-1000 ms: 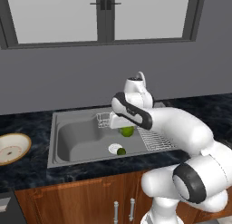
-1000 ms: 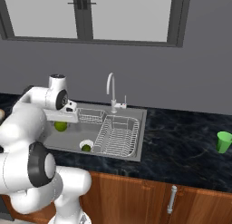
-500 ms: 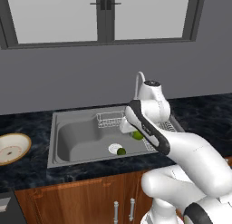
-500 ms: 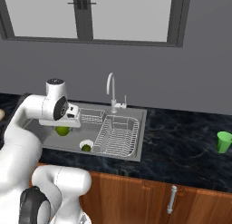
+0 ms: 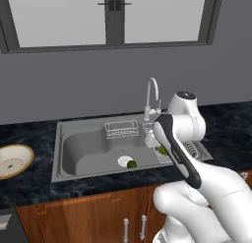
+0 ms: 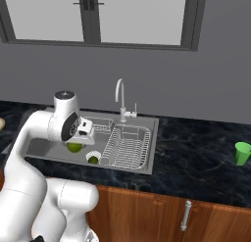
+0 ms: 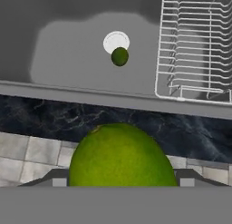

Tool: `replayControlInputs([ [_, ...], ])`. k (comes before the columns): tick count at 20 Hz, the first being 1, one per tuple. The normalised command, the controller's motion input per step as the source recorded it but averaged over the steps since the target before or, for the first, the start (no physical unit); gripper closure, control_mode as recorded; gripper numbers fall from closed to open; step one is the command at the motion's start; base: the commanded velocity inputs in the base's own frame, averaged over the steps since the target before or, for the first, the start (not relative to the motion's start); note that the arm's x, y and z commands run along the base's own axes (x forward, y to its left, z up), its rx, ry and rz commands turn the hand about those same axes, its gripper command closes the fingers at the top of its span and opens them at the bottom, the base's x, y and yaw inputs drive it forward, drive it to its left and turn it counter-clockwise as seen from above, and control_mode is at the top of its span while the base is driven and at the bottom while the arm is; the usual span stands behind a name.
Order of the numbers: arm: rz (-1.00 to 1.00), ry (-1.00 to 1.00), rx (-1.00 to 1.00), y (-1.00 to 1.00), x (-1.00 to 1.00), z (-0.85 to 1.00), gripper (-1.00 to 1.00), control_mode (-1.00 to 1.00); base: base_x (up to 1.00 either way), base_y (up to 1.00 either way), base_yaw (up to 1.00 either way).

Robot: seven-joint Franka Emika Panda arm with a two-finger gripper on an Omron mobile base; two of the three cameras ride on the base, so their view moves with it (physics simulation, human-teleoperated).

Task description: Remove the lime and lime from the sink. Then move the bowl and cup from the counter to the sink for washing.

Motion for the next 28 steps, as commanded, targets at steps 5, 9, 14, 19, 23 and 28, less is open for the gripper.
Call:
replayControlInputs([
  [5,-0.13,0.00,0.00,-0.45,-0.10,0.12,1.00,-1.00,0.00,0.00,0.00],
  [9,-0.08,0.00,0.00,-0.48,-0.02,0.07,1.00,-1.00,0.00,0.00,0.00],
  [14,-0.05,0.00,0.00,-0.52,0.00,0.03,1.00,-1.00,0.00,0.00,0.00],
  [19,-0.04,0.00,0.00,-0.53,0.00,0.00,1.00,-1.00,0.00,0.00,0.00],
  [23,-0.02,0.00,0.00,-0.53,0.01,0.00,1.00,-1.00,0.00,0.00,0.00],
  [28,0.00,0.00,0.00,-0.53,0.03,0.00,1.00,-1.00,0.00,0.00,0.00],
])
